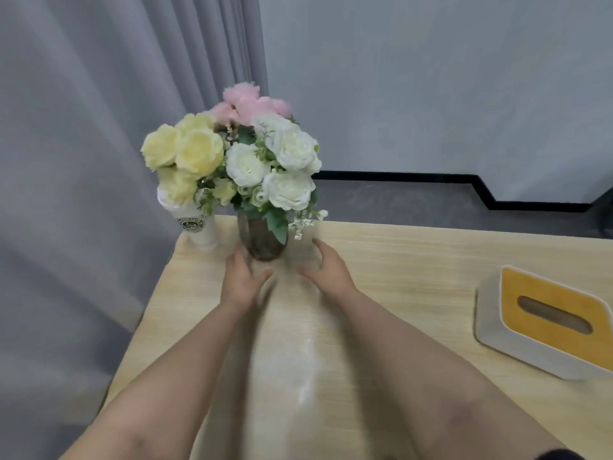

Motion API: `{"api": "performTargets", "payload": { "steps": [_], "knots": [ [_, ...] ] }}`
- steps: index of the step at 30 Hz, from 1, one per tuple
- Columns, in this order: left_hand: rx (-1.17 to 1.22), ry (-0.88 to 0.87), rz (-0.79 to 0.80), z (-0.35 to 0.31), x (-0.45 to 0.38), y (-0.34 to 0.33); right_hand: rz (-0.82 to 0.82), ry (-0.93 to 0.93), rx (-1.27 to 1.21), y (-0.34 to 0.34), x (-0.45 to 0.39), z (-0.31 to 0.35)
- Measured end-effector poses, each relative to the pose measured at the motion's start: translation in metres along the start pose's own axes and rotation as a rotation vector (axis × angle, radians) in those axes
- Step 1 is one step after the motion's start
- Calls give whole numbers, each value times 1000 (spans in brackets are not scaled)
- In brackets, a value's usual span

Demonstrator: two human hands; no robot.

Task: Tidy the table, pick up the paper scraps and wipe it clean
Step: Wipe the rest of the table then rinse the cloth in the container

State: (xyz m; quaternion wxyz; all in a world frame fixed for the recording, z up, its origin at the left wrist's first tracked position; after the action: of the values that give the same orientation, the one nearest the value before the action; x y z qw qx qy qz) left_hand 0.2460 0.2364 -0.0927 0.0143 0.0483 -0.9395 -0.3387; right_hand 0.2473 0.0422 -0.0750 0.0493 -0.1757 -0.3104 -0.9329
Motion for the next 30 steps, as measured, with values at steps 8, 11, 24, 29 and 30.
{"api": "performTargets", "payload": {
  "steps": [8, 11, 24, 29, 30],
  "knots": [
    [308, -226, -53, -5, -53, 8, -82, -16, -155, -53, -54, 45],
    [316, -236, -88, -1, -58, 6, -114, -31, -248, -56, -59, 42],
    [383, -299, 87, -100, -37, -91, -320, -81, -310, 66, -16, -27],
    [391, -341, 208, -153, -15, -172, -407, -150, -367, 130, 14, -92],
    [397, -354, 226, -164, -10, -185, -431, -158, -376, 142, 20, -104]
  ]
}}
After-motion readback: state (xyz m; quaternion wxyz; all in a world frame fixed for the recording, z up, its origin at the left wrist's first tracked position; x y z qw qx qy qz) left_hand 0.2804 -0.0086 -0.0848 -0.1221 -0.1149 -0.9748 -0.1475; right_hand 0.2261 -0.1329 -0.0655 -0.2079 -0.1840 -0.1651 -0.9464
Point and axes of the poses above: each hand's wrist, its own x-axis away from the middle knuckle, its own y-axis out of the back of the hand, z = x × y, the point moved 10 cm from there along -x, towards the middle knuckle, and after that the axes turned 9 degrees about -y, right-handed, at the moved point
